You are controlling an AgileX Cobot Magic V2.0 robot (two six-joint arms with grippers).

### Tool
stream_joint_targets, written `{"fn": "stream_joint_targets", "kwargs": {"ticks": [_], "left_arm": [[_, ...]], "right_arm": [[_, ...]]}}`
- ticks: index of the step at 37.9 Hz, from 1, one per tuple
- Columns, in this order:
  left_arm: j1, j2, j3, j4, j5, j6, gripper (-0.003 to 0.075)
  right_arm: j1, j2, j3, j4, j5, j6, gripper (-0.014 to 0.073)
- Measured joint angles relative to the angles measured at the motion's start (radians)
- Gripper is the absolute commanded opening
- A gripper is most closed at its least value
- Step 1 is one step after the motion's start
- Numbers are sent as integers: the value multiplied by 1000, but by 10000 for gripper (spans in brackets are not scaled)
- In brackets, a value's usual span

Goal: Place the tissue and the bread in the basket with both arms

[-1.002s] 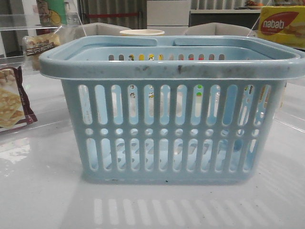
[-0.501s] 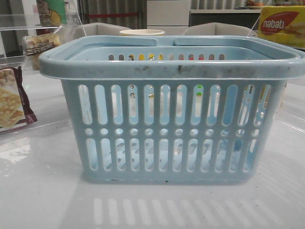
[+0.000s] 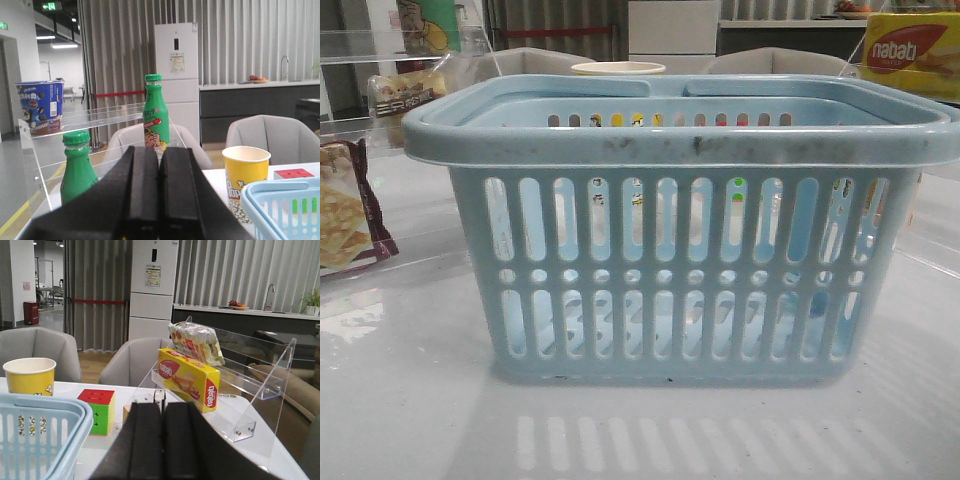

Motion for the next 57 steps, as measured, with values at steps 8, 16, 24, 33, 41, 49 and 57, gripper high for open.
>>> {"fn": "stream_joint_targets", "kwargs": {"ticks": [8, 16, 24, 33, 41, 49, 57], "left_arm": [[0, 199, -233, 0, 236, 0, 91], [0, 326, -282, 0, 393, 0, 91], [0, 421, -256, 0, 456, 0, 91], [0, 514, -212, 0, 456, 0, 144], [0, 589, -206, 0, 437, 0, 488], [-13, 653, -206, -23, 375, 9, 533], [-143, 662, -206, -37, 363, 35, 505]], "right_arm": [[0, 196, -213, 2, 168, 0, 29], [0, 344, -249, 4, 345, 0, 29], [0, 475, -232, 6, 436, 0, 29], [0, 622, -198, 6, 438, 0, 44], [0, 733, -194, 6, 434, 0, 398], [-4, 844, -198, 15, 395, 13, 492], [-86, 962, -308, 15, 377, 30, 492]]}}
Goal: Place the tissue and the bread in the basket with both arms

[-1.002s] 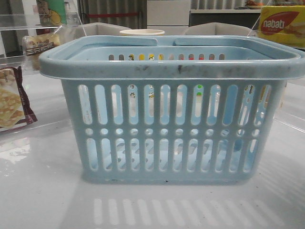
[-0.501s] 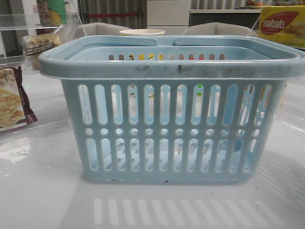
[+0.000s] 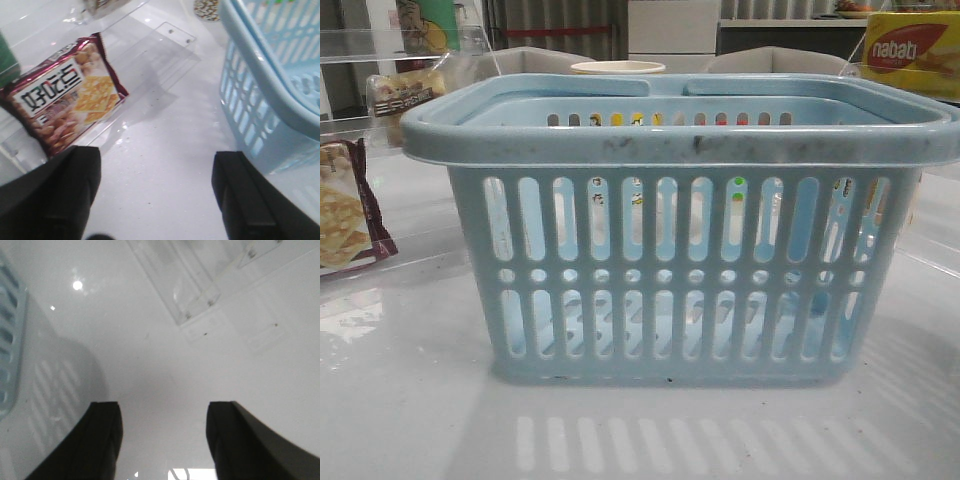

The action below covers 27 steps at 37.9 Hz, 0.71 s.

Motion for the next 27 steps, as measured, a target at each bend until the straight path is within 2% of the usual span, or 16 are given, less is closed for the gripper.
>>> {"fn": "stream_joint_targets", "kwargs": {"ticks": [5, 10, 20, 27], "left_arm": [[-93, 0, 0, 0, 0, 18, 505], [-139, 0, 0, 0, 0, 23, 505], [-145, 0, 0, 5, 0, 25, 505], [-147, 0, 0, 7, 0, 25, 505]], "right_arm": [[-44, 113, -124, 0, 0, 0, 492], [-55, 228, -245, 0, 0, 0, 492], [-55, 440, -445, 0, -2, 0, 492], [-55, 564, -518, 0, -46, 2, 492]]}}
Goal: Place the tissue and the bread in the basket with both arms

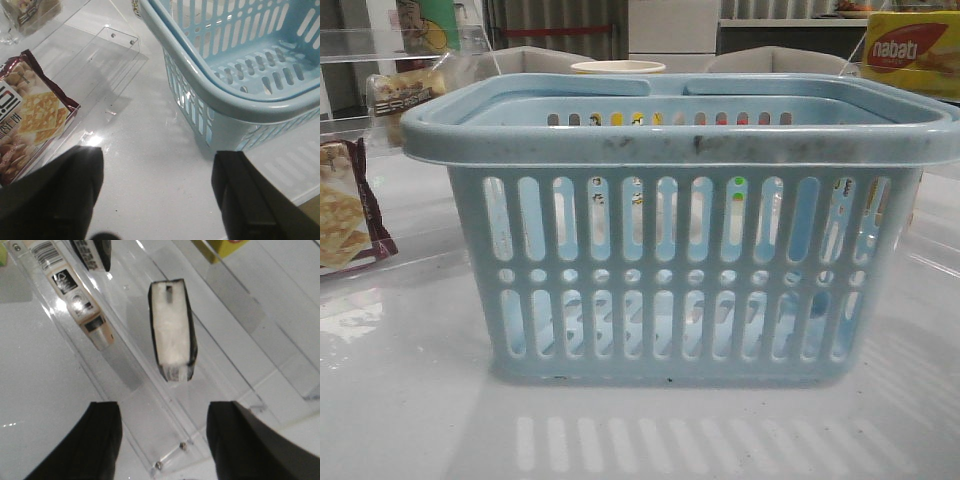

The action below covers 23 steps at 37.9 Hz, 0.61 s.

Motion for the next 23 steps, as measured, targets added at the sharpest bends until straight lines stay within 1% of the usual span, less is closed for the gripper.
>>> {"fn": "stream_joint_targets", "kwargs": {"ticks": [8, 11, 14, 17, 18, 21, 23], "left_arm": [[0, 0, 0, 0, -2, 0, 505], [0, 0, 0, 0, -10, 0, 505], [0, 0, 0, 0, -19, 0, 505], [0, 0, 0, 0, -26, 0, 505], [0, 0, 0, 0, -27, 0, 505], [0, 0, 0, 0, -29, 0, 505], [0, 0, 0, 0, -29, 0, 505]], "right_arm": [[0, 104, -33, 0, -104, 0, 492], [0, 131, -35, 0, -150, 0, 475], [0, 150, -36, 0, -183, 0, 394], [0, 161, -37, -7, -200, 0, 272], [0, 166, -37, -7, -202, 0, 244], [0, 168, -37, -7, -210, 0, 176], [0, 168, -38, -7, -210, 0, 163]]}}
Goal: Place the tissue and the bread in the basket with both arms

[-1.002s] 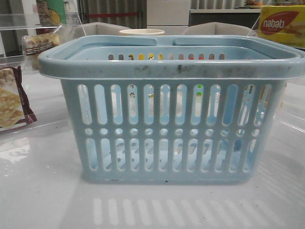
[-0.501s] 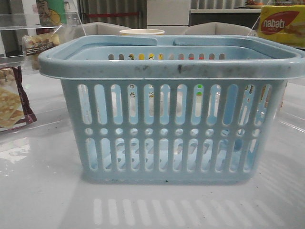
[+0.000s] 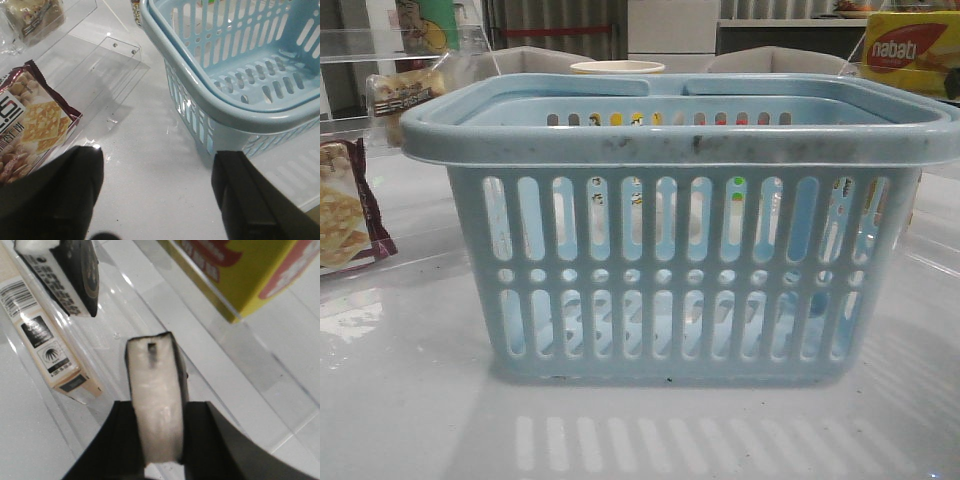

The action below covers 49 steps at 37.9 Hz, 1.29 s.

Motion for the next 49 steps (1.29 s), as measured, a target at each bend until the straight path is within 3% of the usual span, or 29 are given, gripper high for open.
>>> {"fn": "stream_joint_targets", "kwargs": {"ticks": [12, 20, 29, 38, 42, 49], "left_arm": [[0, 0, 0, 2, -1, 0, 505], [0, 0, 0, 2, -1, 0, 505], [0, 0, 0, 2, -1, 0, 505], [0, 0, 0, 2, -1, 0, 505], [0, 0, 0, 2, -1, 0, 505], [0, 0, 0, 2, -1, 0, 505]], "right_arm": [[6, -115, -2, -2, 40, 0, 166], [74, -281, -2, 0, 85, 0, 166], [294, -393, -2, 12, 108, 0, 166], [562, -360, -2, 16, 130, 2, 171], [638, -311, -2, 18, 149, 2, 237], [684, -227, -2, 40, 167, 2, 507]]}}
